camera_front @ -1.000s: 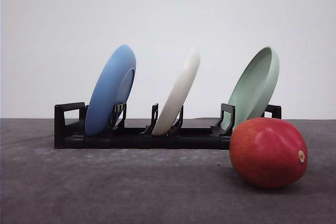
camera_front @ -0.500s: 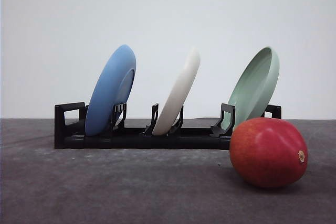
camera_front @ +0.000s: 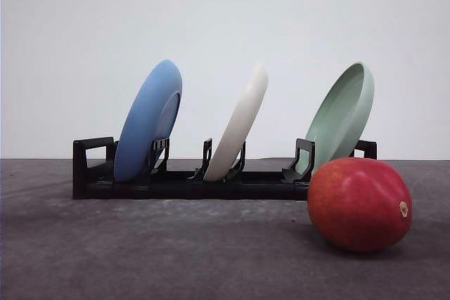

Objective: Place pomegranate in white plate

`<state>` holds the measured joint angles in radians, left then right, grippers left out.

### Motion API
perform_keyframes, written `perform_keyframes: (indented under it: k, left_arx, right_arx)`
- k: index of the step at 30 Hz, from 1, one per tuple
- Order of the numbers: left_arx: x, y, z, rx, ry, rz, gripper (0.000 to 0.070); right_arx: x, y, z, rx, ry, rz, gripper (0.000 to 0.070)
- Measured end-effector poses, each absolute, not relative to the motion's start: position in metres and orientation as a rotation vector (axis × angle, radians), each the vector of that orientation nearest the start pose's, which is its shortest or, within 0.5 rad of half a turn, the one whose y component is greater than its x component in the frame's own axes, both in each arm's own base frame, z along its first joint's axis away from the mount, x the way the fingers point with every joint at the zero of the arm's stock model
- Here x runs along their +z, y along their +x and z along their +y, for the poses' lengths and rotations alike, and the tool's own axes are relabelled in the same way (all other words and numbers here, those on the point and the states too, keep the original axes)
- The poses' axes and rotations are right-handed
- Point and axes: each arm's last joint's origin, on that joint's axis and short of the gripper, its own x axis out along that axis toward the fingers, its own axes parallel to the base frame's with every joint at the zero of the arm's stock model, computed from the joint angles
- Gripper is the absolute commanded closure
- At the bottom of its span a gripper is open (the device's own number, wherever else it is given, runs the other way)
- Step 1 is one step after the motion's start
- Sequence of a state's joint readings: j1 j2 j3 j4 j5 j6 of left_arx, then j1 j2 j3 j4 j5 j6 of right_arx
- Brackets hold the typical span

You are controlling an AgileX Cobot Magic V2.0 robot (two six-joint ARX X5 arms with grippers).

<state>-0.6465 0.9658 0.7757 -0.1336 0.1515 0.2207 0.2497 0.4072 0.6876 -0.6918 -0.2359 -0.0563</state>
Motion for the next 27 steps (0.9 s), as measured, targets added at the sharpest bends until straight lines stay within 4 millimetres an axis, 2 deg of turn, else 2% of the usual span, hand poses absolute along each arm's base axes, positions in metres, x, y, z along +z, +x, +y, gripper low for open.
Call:
perform_keyframes:
  k: [10, 21, 27]
  left_arx:
    - [0.266, 0.207, -0.192, -0.795, 0.250, 0.180, 0.0310]
    - [0.244, 0.253, -0.240, -0.750, 0.189, 0.279, 0.0311]
    - [0.228, 0.272, -0.255, -0.659, 0.193, 0.326, 0.0311]
  right_arx:
    - [0.295, 0.080, 0.027, 0.490, -0.057, 0.402, 0.0363]
    - [0.295, 0.080, 0.027, 0.490, -0.057, 0.402, 0.0363]
    - [0.295, 0.080, 0.027, 0.490, -0.057, 0.402, 0.0363]
